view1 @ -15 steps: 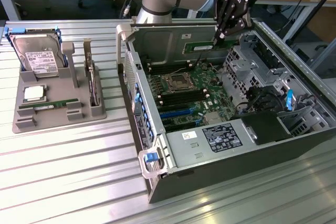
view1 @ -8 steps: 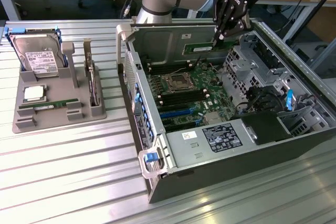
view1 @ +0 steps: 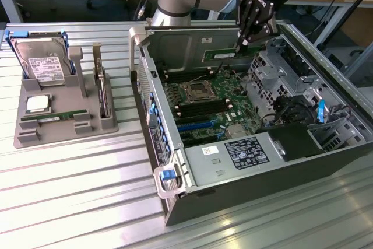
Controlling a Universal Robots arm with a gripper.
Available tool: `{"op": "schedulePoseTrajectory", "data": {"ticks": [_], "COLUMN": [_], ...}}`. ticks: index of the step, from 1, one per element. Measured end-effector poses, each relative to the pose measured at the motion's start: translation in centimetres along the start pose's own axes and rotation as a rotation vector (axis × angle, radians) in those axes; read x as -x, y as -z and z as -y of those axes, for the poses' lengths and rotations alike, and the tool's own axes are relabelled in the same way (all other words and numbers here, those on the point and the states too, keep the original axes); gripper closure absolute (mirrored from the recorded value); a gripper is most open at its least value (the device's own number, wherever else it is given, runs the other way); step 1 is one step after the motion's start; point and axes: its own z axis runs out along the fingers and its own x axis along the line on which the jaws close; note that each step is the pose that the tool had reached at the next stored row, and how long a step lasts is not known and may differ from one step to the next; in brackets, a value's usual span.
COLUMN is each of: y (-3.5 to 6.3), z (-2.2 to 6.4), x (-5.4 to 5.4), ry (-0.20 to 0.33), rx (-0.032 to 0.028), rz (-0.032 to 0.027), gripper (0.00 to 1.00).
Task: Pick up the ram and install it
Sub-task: 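Insert the ram into the slot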
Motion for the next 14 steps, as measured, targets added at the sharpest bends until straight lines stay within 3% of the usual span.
{"op": "schedulePoseTrajectory", "data": {"ticks": [14], "y": [-0.68], "z": [0.03], "x": [-0.02], "ry": [0.0], "rx": [0.0], "rz": [0.0], "gripper": [0.88]}}
